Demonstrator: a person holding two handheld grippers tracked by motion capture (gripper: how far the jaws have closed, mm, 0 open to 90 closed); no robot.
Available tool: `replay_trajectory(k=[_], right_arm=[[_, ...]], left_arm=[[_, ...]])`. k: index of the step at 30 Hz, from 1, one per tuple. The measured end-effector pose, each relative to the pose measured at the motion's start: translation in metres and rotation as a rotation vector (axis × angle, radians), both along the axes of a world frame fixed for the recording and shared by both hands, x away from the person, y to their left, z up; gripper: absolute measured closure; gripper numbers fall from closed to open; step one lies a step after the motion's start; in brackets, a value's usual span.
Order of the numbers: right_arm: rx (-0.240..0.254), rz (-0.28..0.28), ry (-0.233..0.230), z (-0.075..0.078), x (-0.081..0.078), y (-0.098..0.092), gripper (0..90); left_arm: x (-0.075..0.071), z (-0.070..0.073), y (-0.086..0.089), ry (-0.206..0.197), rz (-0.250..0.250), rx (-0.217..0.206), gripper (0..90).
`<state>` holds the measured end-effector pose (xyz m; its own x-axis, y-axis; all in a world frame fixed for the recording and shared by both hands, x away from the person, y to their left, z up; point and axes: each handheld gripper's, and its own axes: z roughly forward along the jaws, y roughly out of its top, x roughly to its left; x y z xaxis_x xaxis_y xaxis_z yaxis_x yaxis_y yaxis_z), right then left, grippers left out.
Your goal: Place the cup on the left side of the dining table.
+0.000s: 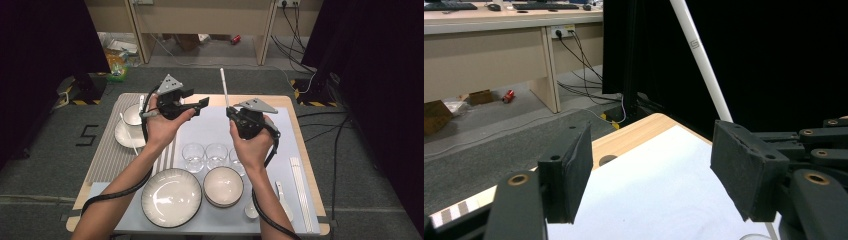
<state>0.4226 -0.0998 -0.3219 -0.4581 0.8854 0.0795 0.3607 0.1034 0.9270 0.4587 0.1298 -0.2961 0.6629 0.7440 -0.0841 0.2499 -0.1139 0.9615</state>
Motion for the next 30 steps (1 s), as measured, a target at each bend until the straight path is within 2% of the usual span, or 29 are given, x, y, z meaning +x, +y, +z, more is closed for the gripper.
replay_trajectory(k=[30], right_arm=[[-0.007, 0.023, 0.000, -0.003, 0.002, 0.011, 85.5]], left_arm=[[0.005, 0.002, -0.013, 0.011, -0.019, -0.003, 32.6]])
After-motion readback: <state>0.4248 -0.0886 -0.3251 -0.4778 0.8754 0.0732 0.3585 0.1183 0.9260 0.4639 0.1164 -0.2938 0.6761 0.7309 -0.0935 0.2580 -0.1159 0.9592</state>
